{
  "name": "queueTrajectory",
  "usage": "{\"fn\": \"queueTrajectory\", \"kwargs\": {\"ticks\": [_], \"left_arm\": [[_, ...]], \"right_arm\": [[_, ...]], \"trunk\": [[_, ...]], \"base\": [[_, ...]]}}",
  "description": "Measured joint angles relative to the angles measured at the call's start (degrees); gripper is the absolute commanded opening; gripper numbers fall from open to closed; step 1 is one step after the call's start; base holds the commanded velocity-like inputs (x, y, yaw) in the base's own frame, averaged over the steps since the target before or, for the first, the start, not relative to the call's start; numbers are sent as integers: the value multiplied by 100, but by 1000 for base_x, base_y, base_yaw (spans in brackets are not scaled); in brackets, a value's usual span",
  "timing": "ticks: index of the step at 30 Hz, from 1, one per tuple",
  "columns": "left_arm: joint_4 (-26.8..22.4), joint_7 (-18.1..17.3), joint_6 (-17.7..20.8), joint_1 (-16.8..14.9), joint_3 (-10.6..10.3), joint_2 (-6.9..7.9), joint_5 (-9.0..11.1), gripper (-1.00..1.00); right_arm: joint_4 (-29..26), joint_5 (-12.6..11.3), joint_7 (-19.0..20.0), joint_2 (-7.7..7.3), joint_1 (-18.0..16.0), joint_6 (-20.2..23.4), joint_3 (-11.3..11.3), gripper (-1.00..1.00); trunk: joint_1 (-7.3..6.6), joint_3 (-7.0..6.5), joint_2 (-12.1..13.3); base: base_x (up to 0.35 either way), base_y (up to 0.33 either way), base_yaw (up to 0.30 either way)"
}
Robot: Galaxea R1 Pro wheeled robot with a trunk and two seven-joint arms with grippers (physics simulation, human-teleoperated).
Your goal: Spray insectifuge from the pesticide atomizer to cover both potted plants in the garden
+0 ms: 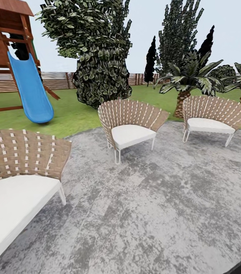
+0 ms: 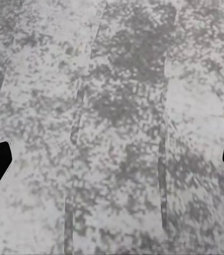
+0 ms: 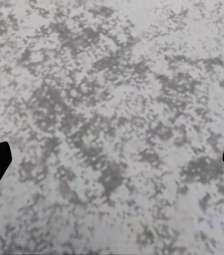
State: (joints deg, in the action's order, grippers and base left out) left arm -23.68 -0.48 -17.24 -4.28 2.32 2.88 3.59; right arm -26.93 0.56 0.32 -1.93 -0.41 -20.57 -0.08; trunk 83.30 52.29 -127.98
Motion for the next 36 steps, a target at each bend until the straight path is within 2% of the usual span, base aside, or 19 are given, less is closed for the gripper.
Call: {"fn": "queueTrajectory", "kwargs": {"ticks": [6,23,36], "left_arm": [[1,0,0,-1,-1,-3,0,100],[2,0,-1,-4,-1,-6,0,100],[0,0,0,-2,1,-4,5,100]], "right_arm": [[2,0,1,0,1,0,0,100],[7,0,2,0,1,0,16,100],[9,0,3,0,1,0,16,100]], "trunk": [[0,0,0],[0,0,0],[0,0,0]], "base": [[334,0,-98],[334,1,-256],[325,149,-264]]}}
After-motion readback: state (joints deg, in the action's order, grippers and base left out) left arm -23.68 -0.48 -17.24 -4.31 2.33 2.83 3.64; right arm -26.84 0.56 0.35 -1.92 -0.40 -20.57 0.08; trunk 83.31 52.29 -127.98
